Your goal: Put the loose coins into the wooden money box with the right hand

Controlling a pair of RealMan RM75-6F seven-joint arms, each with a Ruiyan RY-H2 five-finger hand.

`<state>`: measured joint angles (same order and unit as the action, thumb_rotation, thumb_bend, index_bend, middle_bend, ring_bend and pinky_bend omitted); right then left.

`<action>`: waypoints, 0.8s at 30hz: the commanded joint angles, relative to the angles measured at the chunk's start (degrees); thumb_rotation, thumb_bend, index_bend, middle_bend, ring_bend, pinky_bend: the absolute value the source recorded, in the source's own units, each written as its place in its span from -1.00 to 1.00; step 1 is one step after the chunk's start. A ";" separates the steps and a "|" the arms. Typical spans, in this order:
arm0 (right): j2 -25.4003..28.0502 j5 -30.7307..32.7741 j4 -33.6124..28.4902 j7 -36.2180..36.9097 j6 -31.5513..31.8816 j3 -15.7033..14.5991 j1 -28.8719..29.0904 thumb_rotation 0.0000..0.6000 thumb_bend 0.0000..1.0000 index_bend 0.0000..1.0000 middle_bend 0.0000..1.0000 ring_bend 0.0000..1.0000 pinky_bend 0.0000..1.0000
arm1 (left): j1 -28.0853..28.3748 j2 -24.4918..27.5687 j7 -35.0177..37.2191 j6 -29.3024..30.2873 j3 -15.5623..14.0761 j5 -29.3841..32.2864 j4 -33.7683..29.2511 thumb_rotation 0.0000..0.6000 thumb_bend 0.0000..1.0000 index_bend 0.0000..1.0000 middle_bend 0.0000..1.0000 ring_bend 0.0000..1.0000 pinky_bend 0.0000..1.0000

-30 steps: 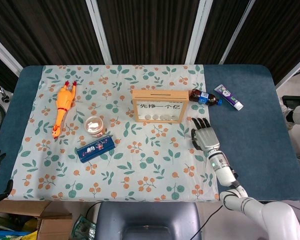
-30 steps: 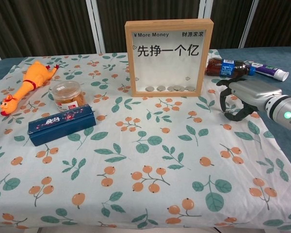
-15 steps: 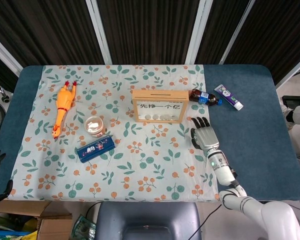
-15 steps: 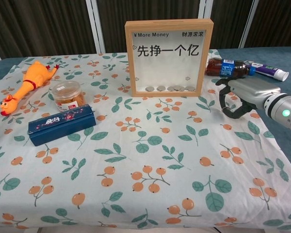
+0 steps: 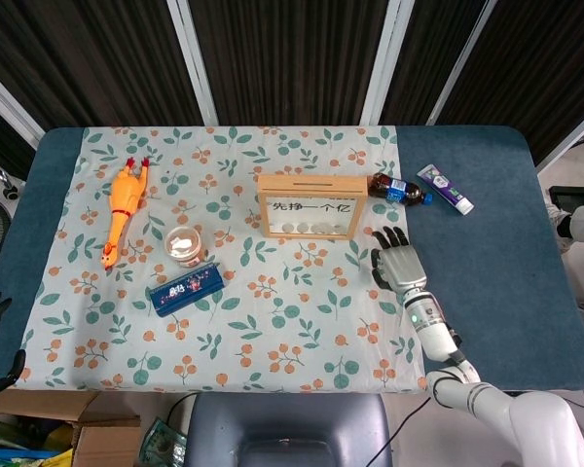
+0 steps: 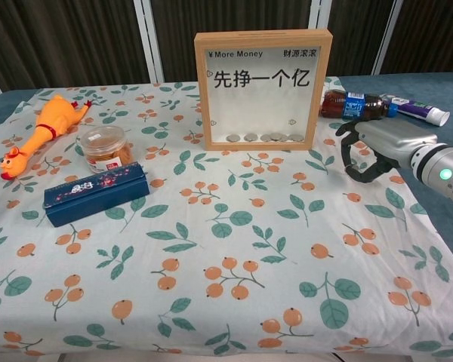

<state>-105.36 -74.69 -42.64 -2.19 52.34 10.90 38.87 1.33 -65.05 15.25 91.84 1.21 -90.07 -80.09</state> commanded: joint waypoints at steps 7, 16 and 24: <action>7.03 -4.80 -12.38 1.52 9.95 0.26 -1.64 1.00 0.21 0.47 -0.51 -1.00 -1.00 | 0.06 -0.08 -0.04 -0.06 0.13 0.15 0.05 1.00 -0.12 -1.00 -1.00 -1.00 -1.00; 20.24 -6.19 -38.78 -3.57 17.25 3.83 -3.54 1.00 0.21 0.49 -0.49 -1.00 -1.00 | 0.16 -0.16 -0.56 -0.09 0.05 -0.10 -0.22 1.00 -0.12 -1.00 -1.00 -1.00 -1.00; 24.55 2.50 -47.87 -9.46 14.35 12.29 0.54 1.00 0.21 0.49 -0.49 -1.00 -1.00 | 0.27 -0.08 -0.29 -0.31 0.02 -0.09 -0.15 1.00 -0.12 -1.00 -1.00 -1.00 -1.00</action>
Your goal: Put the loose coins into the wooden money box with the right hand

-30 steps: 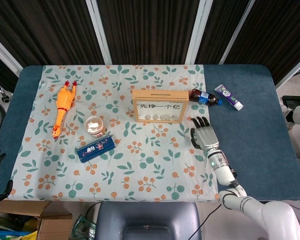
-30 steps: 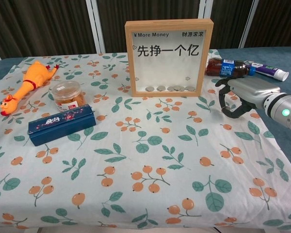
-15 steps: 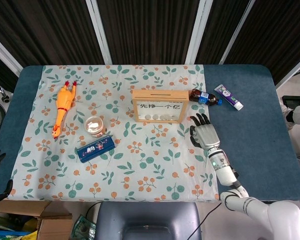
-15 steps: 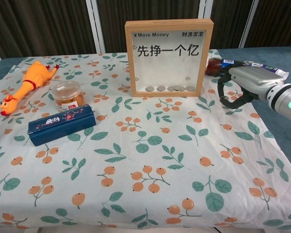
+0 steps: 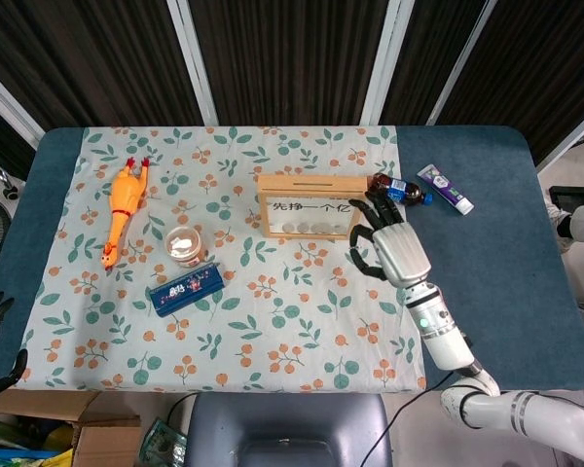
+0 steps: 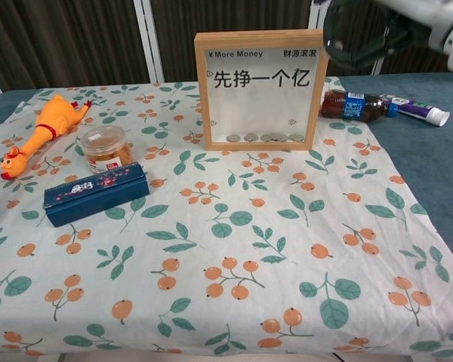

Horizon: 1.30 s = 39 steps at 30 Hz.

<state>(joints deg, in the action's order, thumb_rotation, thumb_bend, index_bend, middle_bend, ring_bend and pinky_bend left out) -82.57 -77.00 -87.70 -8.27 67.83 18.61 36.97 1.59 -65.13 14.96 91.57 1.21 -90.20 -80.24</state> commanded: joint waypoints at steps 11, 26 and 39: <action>-1.15 23.32 5.59 -18.00 -9.66 12.13 15.82 1.00 0.21 0.44 -0.49 -1.00 -1.00 | 0.29 -0.06 -0.09 -0.64 0.13 0.39 0.11 1.00 -0.12 -1.00 -1.00 -1.00 -1.00; -7.88 35.01 17.74 -25.98 -12.45 10.21 24.88 1.00 0.21 0.44 -0.49 -1.00 -1.00 | 0.17 0.30 1.33 -0.38 0.33 0.70 0.46 1.00 -0.12 -1.00 -1.00 -1.00 -1.00; -7.53 37.33 17.41 -25.51 -12.98 7.97 25.22 1.00 0.21 0.44 -0.49 -1.00 -1.00 | 0.17 0.21 0.97 -0.27 0.16 0.36 0.35 1.00 -0.12 -1.00 -1.00 -1.00 -1.00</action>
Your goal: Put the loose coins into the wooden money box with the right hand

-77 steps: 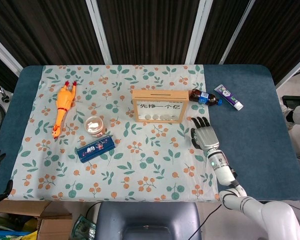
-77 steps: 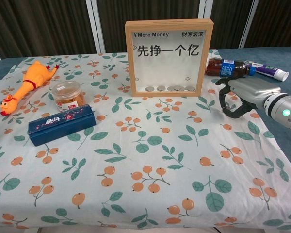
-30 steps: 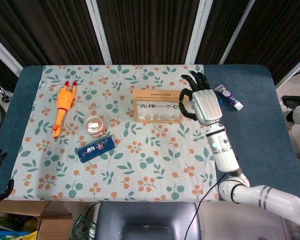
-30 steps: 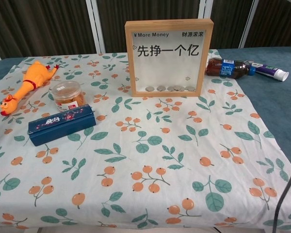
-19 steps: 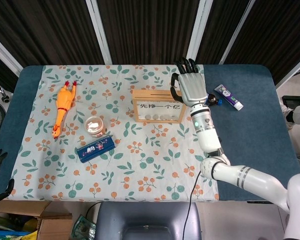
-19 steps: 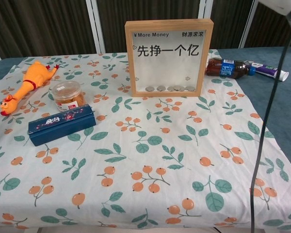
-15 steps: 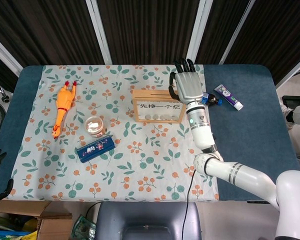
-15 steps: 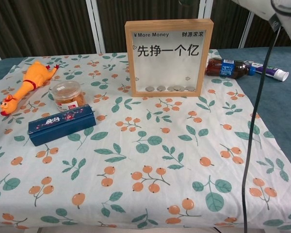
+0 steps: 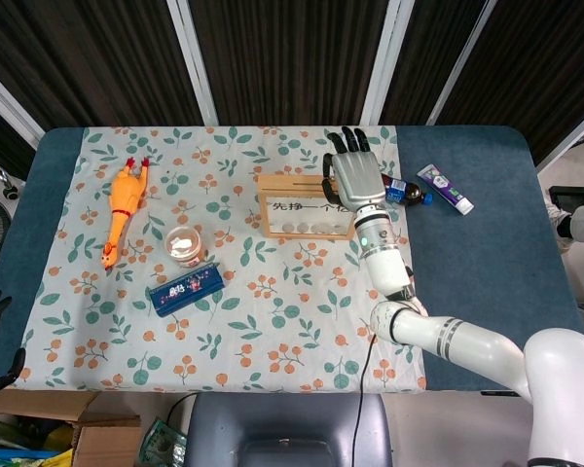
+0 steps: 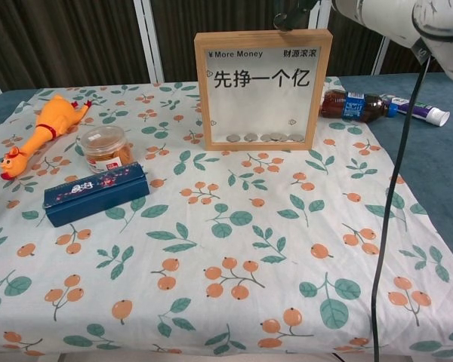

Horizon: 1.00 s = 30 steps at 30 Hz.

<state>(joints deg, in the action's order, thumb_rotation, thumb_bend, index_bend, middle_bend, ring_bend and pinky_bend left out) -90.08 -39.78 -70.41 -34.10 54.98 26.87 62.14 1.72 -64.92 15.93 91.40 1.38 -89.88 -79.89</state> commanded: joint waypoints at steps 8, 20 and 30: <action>-0.47 0.69 0.93 0.23 0.05 -1.37 0.62 1.00 0.21 0.44 -0.49 -1.00 -1.00 | 0.10 0.04 0.13 -0.20 -0.02 0.04 0.05 1.00 -0.12 -1.00 -1.00 -1.00 -1.00; -0.04 0.84 0.86 0.76 -0.16 -2.46 0.72 1.00 0.20 -0.07 -0.62 -1.00 -1.00 | 0.08 0.03 0.21 -0.10 -0.01 0.00 0.08 1.00 -0.12 -1.00 -1.00 -1.00 -1.00; 2.07 -3.60 -3.77 3.31 5.08 -2.69 -1.28 1.00 -0.05 -0.30 -0.68 -1.00 -1.00 | 0.14 0.02 0.27 -0.20 -0.06 -0.04 0.17 1.00 -0.12 -1.00 -1.00 -1.00 -1.00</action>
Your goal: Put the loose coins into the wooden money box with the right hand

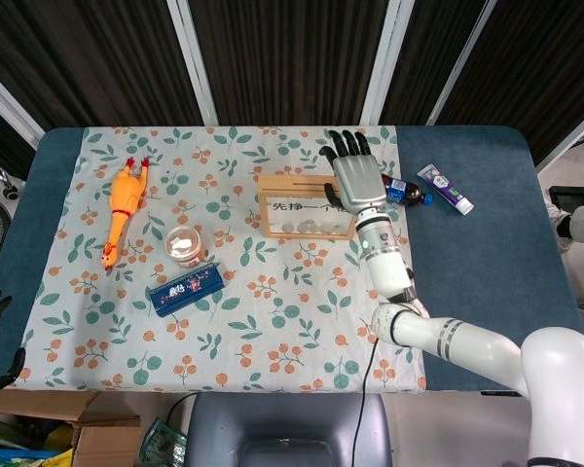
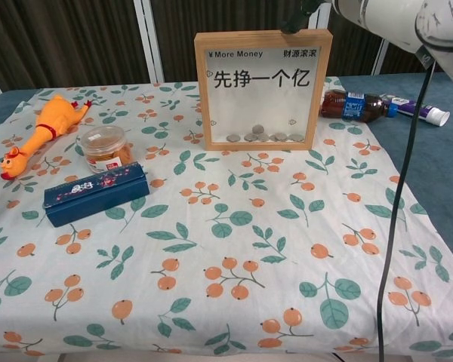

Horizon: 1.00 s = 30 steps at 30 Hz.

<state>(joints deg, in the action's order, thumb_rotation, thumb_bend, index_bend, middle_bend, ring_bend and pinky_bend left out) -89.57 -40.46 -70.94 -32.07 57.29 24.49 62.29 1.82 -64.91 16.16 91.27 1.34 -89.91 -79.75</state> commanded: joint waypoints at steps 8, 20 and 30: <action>17.99 -14.91 -30.75 -0.66 17.90 -8.36 -15.86 1.00 -0.13 -0.52 -0.79 -1.00 -1.00 | -0.23 -0.22 -0.97 0.66 0.01 -0.19 -0.04 1.00 -0.12 -1.00 -1.00 -1.00 -1.00; 28.67 -33.25 -41.12 5.84 34.09 -30.10 -42.51 1.00 -0.13 -0.92 -0.97 -1.00 -1.00 | -0.60 -0.89 -4.61 1.30 0.16 -0.01 -0.51 1.00 -0.12 -1.00 -1.00 -1.00 -1.00; 22.11 -37.53 -28.45 17.49 43.49 -32.30 -56.31 1.00 -0.34 -1.00 -0.99 -1.00 -1.00 | -0.73 -1.15 -9.95 -0.25 -0.32 0.90 -2.04 1.00 -0.12 -1.00 -1.00 -1.00 -1.00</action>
<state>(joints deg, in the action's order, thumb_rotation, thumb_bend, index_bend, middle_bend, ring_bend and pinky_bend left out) -65.97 -76.57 -101.44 -17.39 98.76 -7.63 8.29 1.04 -65.88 7.30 91.50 1.11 -89.30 -81.44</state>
